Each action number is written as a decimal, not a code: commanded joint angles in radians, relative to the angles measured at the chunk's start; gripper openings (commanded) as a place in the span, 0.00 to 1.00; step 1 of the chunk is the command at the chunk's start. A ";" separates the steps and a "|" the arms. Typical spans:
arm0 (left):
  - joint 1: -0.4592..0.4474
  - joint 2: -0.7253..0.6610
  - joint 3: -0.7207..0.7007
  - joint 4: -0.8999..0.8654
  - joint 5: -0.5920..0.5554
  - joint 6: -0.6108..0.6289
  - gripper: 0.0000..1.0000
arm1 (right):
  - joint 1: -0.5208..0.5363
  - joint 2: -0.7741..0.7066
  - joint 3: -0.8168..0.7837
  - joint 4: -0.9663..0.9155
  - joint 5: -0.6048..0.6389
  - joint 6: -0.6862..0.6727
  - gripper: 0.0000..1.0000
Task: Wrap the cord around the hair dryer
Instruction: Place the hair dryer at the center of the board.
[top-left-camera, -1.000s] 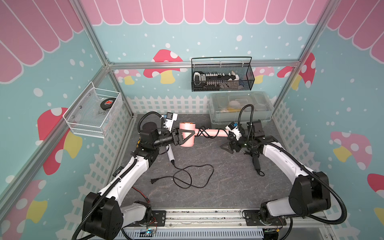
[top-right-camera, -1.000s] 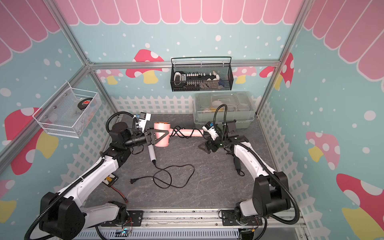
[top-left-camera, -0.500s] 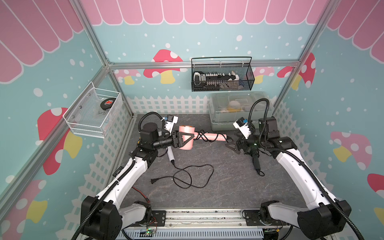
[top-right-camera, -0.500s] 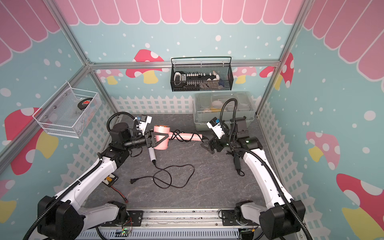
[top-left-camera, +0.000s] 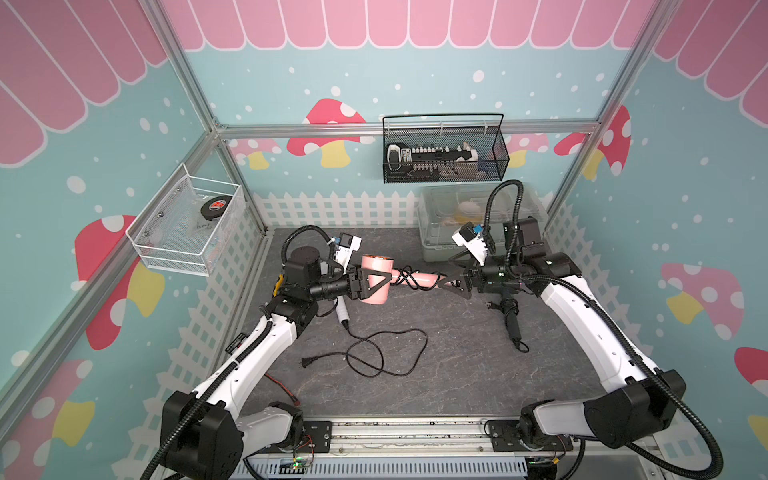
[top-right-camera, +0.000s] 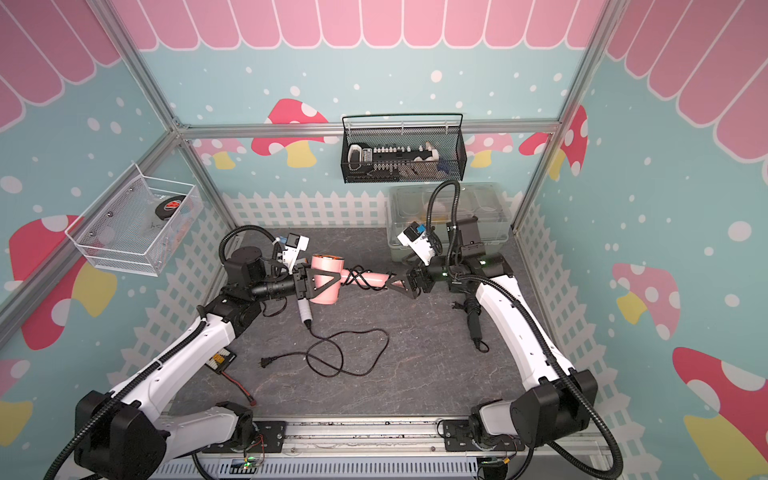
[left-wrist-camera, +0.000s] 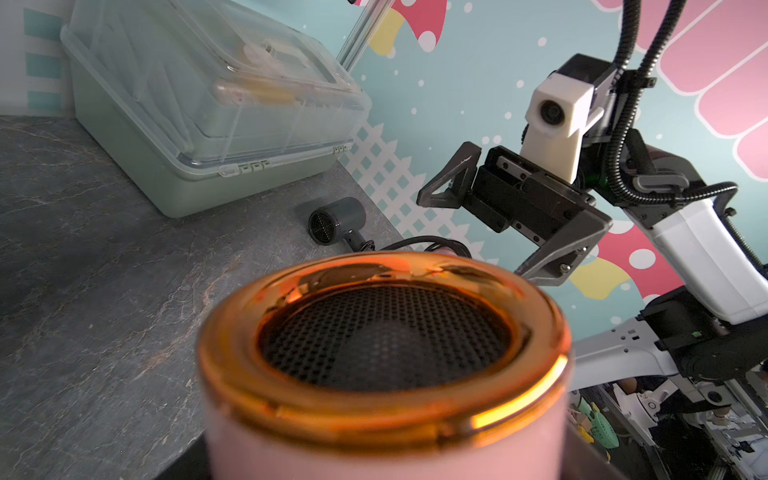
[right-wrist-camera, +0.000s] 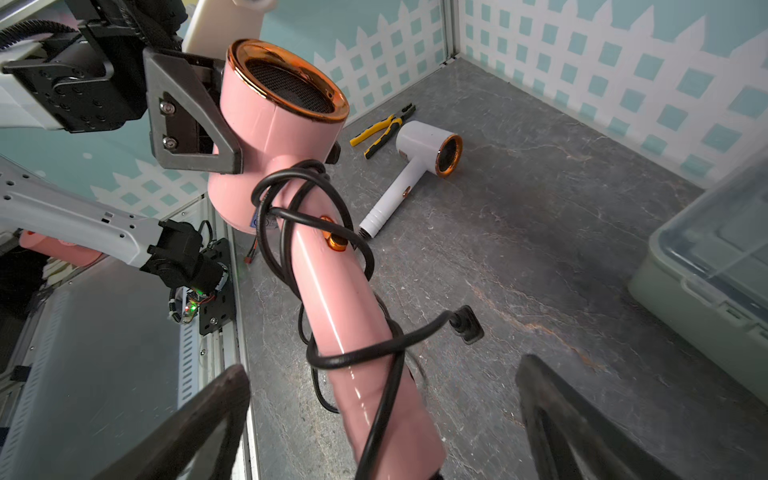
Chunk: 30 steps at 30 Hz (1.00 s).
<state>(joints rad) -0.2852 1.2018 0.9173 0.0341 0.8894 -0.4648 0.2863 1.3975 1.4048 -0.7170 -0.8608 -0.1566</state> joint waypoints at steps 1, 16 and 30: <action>-0.008 -0.037 0.056 0.032 0.004 0.025 0.00 | 0.024 0.031 0.038 -0.047 -0.068 -0.032 0.99; -0.023 -0.035 0.054 0.032 0.000 0.031 0.00 | 0.124 0.194 0.108 -0.147 -0.118 -0.108 0.98; -0.043 -0.033 0.087 -0.069 0.010 0.115 0.00 | 0.161 0.317 0.151 -0.272 -0.122 -0.170 0.91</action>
<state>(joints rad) -0.2985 1.2022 0.9264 -0.0887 0.8524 -0.3923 0.4107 1.6871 1.5570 -0.9463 -0.9264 -0.2874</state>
